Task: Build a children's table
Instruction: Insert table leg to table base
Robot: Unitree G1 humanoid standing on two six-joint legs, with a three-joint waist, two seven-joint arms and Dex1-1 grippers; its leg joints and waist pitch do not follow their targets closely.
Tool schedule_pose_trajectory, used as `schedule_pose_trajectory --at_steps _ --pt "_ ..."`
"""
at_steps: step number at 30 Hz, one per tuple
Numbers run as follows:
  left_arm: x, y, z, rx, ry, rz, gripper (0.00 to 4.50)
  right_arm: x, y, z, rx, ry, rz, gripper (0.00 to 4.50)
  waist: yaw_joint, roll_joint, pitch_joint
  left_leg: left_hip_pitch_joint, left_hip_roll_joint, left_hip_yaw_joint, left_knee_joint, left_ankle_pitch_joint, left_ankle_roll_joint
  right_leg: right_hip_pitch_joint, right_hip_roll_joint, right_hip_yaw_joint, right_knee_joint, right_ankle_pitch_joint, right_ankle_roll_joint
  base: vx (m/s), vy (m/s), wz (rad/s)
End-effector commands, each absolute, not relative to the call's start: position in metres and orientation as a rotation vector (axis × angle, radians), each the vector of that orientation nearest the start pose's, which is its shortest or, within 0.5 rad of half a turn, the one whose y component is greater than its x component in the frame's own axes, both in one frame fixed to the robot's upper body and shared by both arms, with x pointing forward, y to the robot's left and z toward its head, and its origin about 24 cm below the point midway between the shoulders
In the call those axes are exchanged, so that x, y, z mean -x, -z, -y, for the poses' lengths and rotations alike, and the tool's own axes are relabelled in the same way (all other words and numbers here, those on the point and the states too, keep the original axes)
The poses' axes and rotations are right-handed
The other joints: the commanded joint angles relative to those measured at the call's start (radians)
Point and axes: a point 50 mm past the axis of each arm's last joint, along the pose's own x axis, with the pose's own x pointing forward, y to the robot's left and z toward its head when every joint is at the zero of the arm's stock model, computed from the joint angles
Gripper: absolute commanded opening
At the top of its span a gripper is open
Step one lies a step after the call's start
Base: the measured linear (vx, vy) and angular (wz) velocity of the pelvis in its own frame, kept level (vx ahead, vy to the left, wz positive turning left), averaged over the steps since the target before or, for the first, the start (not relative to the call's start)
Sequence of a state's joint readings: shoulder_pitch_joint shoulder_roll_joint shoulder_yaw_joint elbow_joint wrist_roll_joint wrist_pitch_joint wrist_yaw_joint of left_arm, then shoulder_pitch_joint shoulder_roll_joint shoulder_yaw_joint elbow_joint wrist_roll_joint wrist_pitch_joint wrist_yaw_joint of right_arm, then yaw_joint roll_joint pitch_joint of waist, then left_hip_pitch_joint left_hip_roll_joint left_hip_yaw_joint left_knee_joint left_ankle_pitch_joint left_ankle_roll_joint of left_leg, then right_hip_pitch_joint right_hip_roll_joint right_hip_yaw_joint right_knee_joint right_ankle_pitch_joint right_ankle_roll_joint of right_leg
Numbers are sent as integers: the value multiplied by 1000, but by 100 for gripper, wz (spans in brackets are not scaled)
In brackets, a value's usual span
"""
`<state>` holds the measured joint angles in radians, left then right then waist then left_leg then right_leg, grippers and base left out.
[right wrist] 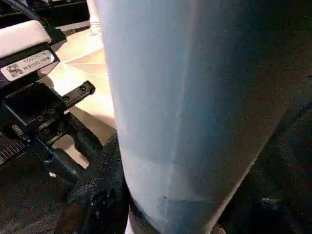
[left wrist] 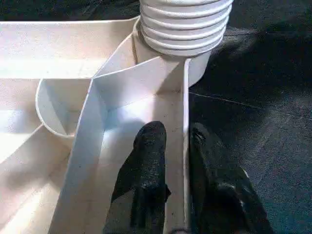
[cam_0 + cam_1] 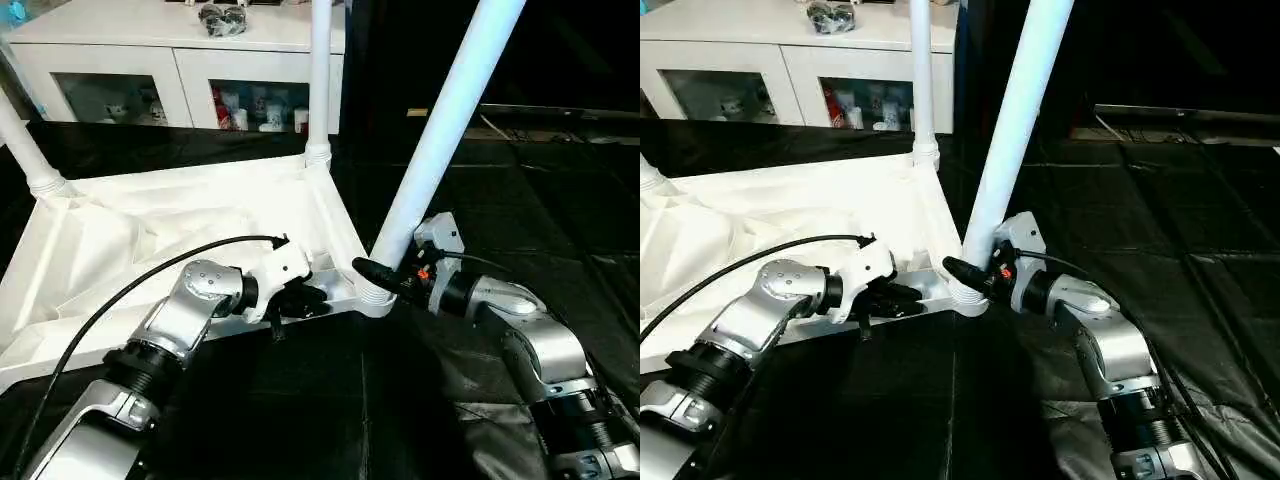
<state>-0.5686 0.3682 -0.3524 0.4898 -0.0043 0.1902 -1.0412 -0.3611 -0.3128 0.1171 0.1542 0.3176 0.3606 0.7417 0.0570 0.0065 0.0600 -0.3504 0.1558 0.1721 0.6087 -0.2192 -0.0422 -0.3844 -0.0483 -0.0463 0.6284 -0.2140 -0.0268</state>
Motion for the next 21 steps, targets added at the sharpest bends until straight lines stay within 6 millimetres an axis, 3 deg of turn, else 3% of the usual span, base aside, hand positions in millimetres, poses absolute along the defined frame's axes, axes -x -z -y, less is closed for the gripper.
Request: schedule_pose_trajectory --at_steps 1,4,6,12,21 --pt "-316 -41 -130 -418 1177 -512 52 -304 -80 135 -19 -890 -198 192 6 -9 -57 -3 73 -28 -76 -112 33 47 -110 61 -89 -207 -209 0 0 0" --pt "-315 -42 -128 -378 1202 -509 45 -304 -81 136 -18 -888 -194 192 7 -9 -55 -1 73 -26 -76 -123 31 44 -110 62 -93 -234 -205 0 0 0" --pt "-314 -42 -128 -369 1220 -524 16 -304 -81 137 -17 -889 -193 192 7 -7 -56 -4 73 -27 -77 -119 30 45 -110 61 -92 -235 -204 0 0 0" --pt "-312 -35 -130 -417 1243 -611 4 -307 -82 137 -5 -900 -202 192 7 -5 -59 -4 73 -27 -75 -87 40 48 -110 60 -86 -158 -223 0 0 0" --pt "-312 -43 -125 -394 1320 -591 0 -311 -74 138 68 -935 -277 192 6 -14 -58 -3 73 -25 -75 -91 42 48 -110 60 -88 -183 -224 0 0 0"
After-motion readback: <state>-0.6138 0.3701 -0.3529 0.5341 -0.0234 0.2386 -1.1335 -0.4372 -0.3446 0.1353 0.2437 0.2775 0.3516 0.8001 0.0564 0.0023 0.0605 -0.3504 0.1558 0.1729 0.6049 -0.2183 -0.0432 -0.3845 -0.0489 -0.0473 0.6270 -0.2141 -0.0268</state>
